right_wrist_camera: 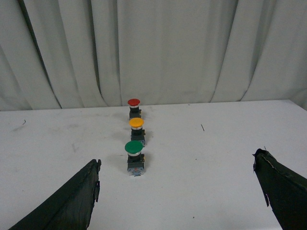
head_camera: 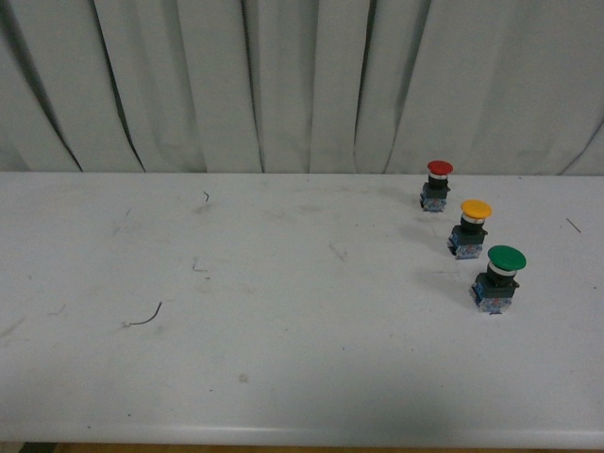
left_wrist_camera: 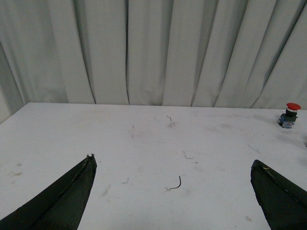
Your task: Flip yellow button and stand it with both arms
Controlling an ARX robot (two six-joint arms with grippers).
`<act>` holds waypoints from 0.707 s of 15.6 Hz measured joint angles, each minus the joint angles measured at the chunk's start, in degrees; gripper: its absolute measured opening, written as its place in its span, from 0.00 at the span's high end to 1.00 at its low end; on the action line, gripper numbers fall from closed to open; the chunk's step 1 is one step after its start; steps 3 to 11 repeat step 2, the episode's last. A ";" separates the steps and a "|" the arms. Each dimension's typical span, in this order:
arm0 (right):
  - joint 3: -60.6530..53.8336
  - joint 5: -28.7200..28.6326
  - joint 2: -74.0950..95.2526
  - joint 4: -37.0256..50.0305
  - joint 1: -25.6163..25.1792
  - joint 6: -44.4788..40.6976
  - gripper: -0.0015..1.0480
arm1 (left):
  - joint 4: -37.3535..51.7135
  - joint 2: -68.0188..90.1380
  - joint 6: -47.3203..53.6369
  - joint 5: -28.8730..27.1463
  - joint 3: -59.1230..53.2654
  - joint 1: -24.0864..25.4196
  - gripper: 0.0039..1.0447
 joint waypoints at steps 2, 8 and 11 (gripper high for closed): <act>0.00 0.00 0.00 0.00 0.00 0.00 0.06 | 0.00 0.00 0.00 0.00 0.00 0.00 0.06; 0.00 0.00 0.00 0.00 0.00 0.00 0.06 | 0.00 0.00 0.00 0.00 0.00 0.00 0.06; 0.00 0.00 0.00 0.00 0.00 0.00 0.06 | 0.00 0.00 0.00 0.00 0.00 0.00 0.06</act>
